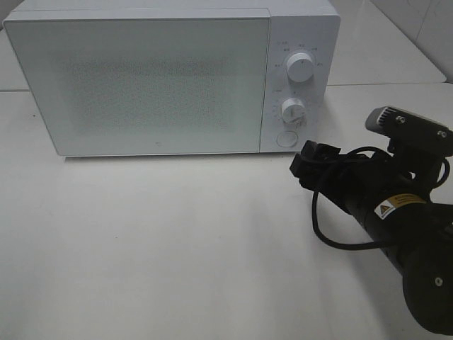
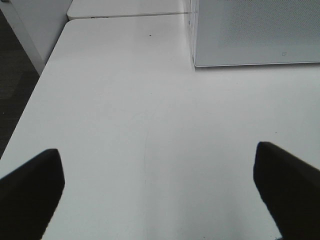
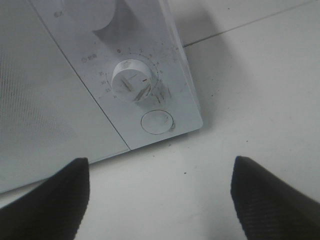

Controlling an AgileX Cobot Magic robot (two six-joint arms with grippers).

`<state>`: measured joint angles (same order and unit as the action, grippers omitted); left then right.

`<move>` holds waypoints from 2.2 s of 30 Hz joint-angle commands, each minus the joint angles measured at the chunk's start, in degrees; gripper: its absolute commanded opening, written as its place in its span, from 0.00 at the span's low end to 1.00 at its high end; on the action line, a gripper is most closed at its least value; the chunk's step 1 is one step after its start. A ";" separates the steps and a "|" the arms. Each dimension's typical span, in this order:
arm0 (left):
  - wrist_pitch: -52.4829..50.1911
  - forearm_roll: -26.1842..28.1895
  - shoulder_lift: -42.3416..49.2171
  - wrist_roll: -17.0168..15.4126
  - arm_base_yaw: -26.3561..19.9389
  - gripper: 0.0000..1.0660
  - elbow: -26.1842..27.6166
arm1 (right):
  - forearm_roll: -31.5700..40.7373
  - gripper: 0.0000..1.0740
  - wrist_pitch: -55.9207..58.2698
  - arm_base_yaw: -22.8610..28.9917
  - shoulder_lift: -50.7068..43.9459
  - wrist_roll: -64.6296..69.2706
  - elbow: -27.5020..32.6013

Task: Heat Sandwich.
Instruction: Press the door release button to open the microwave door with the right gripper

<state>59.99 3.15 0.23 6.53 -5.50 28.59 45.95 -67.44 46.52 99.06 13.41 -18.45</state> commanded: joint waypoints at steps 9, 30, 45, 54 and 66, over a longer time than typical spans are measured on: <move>-0.63 0.40 1.32 0.17 0.17 0.92 -0.23 | -0.86 0.69 0.92 0.29 -0.17 40.28 -0.52; -0.63 0.40 1.32 0.17 0.17 0.92 -0.23 | -0.17 0.00 3.50 0.29 -0.17 61.13 -0.52; -0.63 0.40 1.32 0.17 0.17 0.92 -0.23 | -1.38 0.00 7.56 0.00 2.18 66.18 -3.50; -0.63 0.40 1.32 0.17 0.17 0.92 -0.23 | -11.17 0.00 8.59 -4.64 9.51 73.17 -8.88; -0.63 0.40 1.32 0.17 0.17 0.92 -0.23 | -16.33 0.00 13.52 -11.29 14.50 73.51 -17.13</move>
<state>59.99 3.15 0.23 6.53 -5.50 28.59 31.17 -54.66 36.21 113.10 86.97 -34.38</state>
